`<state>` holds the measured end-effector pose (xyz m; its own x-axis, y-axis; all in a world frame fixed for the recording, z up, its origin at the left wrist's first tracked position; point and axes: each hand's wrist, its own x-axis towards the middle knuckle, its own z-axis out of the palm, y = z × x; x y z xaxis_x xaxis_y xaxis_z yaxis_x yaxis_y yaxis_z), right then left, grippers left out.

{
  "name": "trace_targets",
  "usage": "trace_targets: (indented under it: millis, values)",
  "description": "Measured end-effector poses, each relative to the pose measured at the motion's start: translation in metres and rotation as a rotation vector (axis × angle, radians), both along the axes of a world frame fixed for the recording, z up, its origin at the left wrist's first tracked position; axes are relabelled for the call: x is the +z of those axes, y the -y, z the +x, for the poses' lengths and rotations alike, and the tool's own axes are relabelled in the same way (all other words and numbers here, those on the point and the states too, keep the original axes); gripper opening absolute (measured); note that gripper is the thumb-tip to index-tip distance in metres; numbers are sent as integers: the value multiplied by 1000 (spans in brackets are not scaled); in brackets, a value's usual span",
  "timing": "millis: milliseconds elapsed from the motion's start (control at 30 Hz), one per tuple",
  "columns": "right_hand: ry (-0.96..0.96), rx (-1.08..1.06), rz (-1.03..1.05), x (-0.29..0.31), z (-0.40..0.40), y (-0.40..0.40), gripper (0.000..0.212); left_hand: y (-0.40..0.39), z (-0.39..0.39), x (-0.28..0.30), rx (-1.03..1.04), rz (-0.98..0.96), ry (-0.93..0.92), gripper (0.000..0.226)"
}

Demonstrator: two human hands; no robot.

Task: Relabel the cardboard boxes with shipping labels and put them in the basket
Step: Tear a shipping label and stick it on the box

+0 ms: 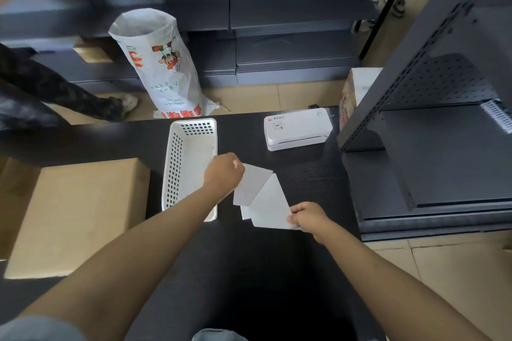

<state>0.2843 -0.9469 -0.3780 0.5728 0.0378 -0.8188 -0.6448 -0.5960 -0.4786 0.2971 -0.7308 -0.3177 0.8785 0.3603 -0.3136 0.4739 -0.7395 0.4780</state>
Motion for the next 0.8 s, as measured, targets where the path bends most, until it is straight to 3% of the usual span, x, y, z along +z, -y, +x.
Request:
trace_targets:
  millis: [200,367,467,533,600,633,800]
  values:
    - [32,208,-193,1,-4,-1,24,-22,19,26,253,75,99,26]
    - [134,228,-191,2,-10,-2,34,-20,14,36,249,34,251,17]
    - [323,365,-246,9,-12,-3,40,-9,4,38,248,0,263,15]
    - [542,417,-268,21,-8,-8,30,-2,-3,38,220,-16,269,16]
    - [724,344,-166,40,1,-21,11,3,-12,41,177,-20,291,17]
    - [761,289,-86,51,7,-30,11,5,-16,43,158,-19,305,18]
    - [676,74,178,111,40,-90,20,11,-36,57,128,-14,403,18]
